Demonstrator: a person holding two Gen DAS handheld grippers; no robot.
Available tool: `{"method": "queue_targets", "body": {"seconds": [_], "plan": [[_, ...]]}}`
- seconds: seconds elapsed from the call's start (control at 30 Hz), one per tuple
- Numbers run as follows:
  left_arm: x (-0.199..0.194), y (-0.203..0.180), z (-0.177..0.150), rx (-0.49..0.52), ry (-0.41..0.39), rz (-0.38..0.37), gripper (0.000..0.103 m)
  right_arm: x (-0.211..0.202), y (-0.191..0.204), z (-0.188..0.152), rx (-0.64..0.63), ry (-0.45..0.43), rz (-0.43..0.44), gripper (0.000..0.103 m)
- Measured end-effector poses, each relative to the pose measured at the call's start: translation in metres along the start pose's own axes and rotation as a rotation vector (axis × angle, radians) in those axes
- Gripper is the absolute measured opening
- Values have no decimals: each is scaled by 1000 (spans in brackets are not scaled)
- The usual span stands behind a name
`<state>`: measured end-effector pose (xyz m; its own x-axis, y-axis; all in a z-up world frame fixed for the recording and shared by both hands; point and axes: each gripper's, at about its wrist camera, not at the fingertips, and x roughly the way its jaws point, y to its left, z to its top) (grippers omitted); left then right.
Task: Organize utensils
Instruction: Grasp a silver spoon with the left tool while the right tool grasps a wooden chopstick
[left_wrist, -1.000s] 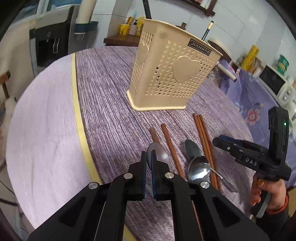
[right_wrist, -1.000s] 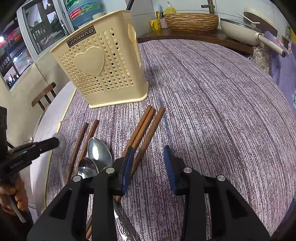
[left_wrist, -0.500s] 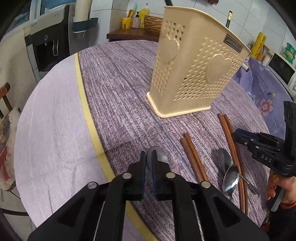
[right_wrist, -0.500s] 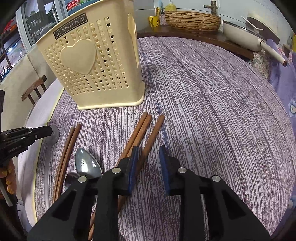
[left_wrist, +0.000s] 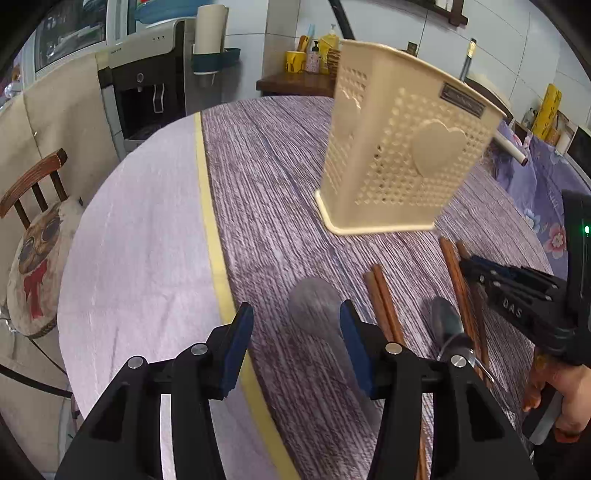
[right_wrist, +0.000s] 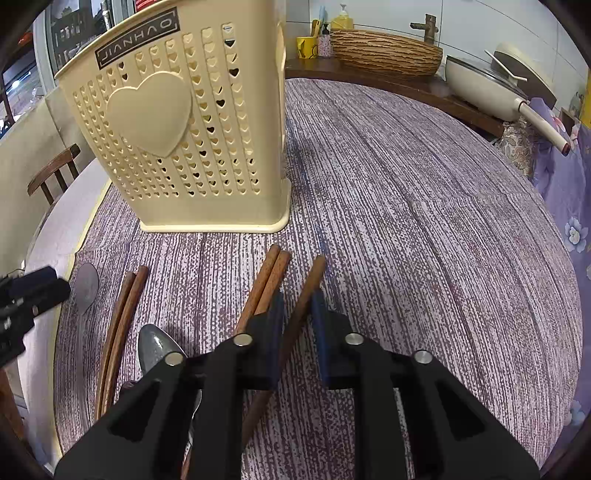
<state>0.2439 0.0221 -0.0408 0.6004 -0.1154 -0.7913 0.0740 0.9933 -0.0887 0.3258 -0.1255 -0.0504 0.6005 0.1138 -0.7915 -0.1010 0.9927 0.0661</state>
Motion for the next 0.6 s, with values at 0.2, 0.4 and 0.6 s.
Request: {"method": "queue_targets", "body": {"seconds": [0.2,0.4,0.6], "plan": [[19,-20,-5,18,26,57,47,-1,-8,0,26,1,29,13],[29,-29,4,33,23,131,39,0,-14,-1,46,-6,39,13],[34,-32,11,37,22,146,36,2,-16,0,59,-15,40,13]]}}
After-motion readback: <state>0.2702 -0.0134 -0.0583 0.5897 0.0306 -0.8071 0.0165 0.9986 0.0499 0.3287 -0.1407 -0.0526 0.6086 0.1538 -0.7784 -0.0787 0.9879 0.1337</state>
